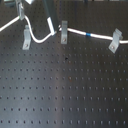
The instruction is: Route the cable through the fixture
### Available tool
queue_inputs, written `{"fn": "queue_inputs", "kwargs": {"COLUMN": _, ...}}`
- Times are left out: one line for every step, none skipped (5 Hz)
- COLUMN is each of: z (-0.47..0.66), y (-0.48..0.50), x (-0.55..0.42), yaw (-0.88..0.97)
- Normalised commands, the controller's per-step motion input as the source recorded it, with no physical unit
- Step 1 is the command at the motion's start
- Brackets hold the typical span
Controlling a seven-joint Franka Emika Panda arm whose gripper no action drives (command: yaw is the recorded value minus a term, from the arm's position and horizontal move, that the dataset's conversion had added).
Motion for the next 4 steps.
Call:
{"fn": "queue_inputs", "kwargs": {"z": 0.11, "y": -0.062, "x": 0.100, "yaw": -0.86}}
{"fn": "queue_inputs", "kwargs": {"z": 0.11, "y": -0.040, "x": 0.073, "yaw": -0.94}}
{"fn": "queue_inputs", "kwargs": {"z": 0.09, "y": 0.002, "x": 0.004, "yaw": -0.96}}
{"fn": "queue_inputs", "kwargs": {"z": 0.08, "y": 0.002, "x": -0.063, "yaw": -0.82}}
